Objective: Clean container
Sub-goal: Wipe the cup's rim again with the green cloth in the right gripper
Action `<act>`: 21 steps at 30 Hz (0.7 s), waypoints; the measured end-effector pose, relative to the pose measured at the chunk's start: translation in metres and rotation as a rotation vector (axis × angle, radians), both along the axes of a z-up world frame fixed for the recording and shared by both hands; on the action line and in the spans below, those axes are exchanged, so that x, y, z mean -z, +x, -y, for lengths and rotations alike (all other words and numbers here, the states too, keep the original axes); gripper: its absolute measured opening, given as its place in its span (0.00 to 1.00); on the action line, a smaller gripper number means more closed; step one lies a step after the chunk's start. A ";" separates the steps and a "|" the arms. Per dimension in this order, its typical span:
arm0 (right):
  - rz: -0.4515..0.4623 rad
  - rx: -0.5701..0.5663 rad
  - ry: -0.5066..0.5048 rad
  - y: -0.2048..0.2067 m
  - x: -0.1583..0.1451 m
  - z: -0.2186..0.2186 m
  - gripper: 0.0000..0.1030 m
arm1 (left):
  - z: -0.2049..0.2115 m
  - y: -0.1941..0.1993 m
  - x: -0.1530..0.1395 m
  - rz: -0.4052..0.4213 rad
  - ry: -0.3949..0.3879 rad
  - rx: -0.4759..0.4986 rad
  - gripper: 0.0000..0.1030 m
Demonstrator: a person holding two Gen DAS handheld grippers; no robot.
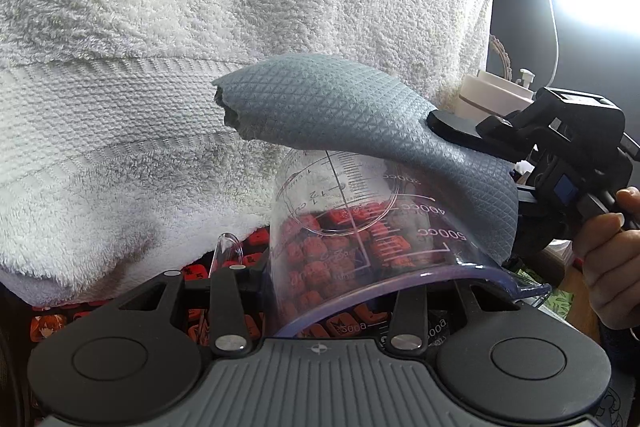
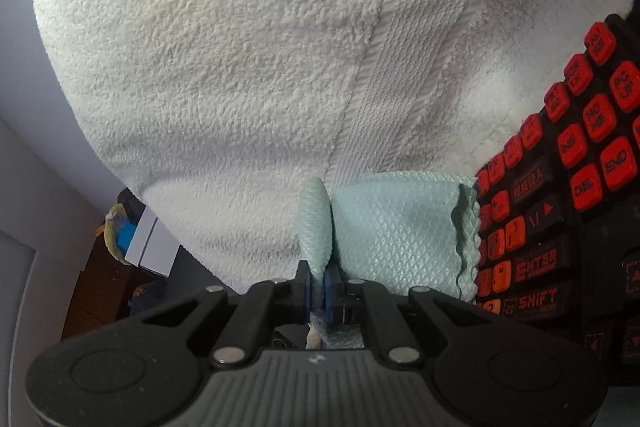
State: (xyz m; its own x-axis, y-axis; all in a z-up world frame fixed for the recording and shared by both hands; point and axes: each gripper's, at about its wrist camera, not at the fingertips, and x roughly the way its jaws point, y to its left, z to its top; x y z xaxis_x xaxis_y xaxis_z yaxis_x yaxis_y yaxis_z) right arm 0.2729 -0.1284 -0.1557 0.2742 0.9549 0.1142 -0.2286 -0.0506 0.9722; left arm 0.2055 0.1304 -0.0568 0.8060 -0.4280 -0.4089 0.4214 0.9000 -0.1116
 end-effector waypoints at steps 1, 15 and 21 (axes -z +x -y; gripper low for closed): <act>-0.007 0.007 0.004 0.001 0.001 0.002 0.04 | 0.000 0.000 0.000 0.000 0.000 0.000 0.39; 0.052 -0.025 -0.042 -0.007 -0.010 -0.012 0.04 | 0.007 0.001 0.000 0.000 0.001 0.001 0.39; 0.017 0.084 -0.036 0.002 -0.005 0.015 0.05 | 0.008 0.003 -0.001 0.000 -0.002 0.001 0.39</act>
State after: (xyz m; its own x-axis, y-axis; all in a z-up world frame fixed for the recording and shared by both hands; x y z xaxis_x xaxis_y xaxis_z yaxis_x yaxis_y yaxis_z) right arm 0.2749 -0.1437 -0.1511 0.3517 0.9322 0.0859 -0.2474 0.0040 0.9689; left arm 0.2080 0.1223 -0.0561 0.8052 -0.4299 -0.4083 0.4226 0.8992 -0.1133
